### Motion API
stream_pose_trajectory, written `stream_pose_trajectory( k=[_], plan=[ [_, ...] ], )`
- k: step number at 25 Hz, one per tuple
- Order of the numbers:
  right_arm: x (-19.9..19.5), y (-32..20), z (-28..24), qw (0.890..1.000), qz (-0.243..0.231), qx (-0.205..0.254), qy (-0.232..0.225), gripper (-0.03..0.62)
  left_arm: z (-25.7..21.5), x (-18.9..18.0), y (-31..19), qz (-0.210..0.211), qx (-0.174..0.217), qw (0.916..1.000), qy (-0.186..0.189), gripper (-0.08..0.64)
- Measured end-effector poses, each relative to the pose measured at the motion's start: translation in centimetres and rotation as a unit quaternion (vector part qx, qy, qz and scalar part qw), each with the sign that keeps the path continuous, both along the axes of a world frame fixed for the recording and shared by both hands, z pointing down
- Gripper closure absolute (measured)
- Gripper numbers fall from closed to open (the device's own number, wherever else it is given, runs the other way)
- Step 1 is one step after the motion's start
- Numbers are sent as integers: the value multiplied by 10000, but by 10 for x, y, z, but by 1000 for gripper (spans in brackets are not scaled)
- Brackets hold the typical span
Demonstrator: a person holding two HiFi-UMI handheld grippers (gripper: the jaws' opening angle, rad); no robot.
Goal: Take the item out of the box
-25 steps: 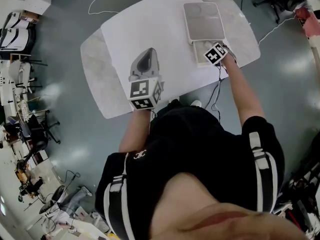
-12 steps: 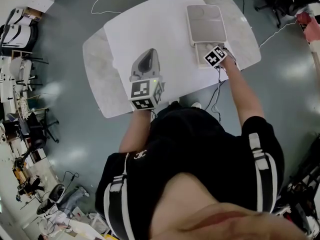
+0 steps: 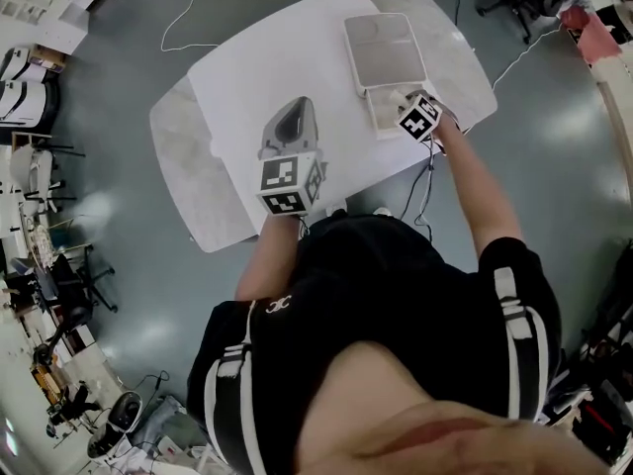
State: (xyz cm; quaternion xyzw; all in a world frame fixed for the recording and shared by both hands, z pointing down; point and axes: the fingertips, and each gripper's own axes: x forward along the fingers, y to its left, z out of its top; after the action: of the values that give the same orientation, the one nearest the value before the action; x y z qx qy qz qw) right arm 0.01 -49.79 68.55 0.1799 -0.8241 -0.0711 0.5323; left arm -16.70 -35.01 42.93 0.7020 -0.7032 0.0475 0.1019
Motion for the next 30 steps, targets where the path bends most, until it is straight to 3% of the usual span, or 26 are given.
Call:
stream_pose_trajectory(
  k=[9, 14, 19, 26, 30],
  plan=[
    [8, 4, -65, 9930, 293, 404, -1070, 457, -4, 33, -26, 578, 122, 9982, 26, 546],
    [11, 4, -123, 9706, 760, 551, -2218, 457, -5, 48, -39, 864, 142, 9962, 39, 546],
    [24, 3, -189, 9308, 1113, 1029, -3325, 458, -8, 66, -50, 1146, 170, 9933, 39, 546],
    [72, 2, -266, 8478, 1779, 1849, -4642, 462, -8, 93, -63, 1530, 209, 9880, 18, 546],
    [96, 13, -293, 8128, 2006, 2189, -5012, 463, -12, 106, -65, 1675, 246, 9856, 24, 546]
  ],
)
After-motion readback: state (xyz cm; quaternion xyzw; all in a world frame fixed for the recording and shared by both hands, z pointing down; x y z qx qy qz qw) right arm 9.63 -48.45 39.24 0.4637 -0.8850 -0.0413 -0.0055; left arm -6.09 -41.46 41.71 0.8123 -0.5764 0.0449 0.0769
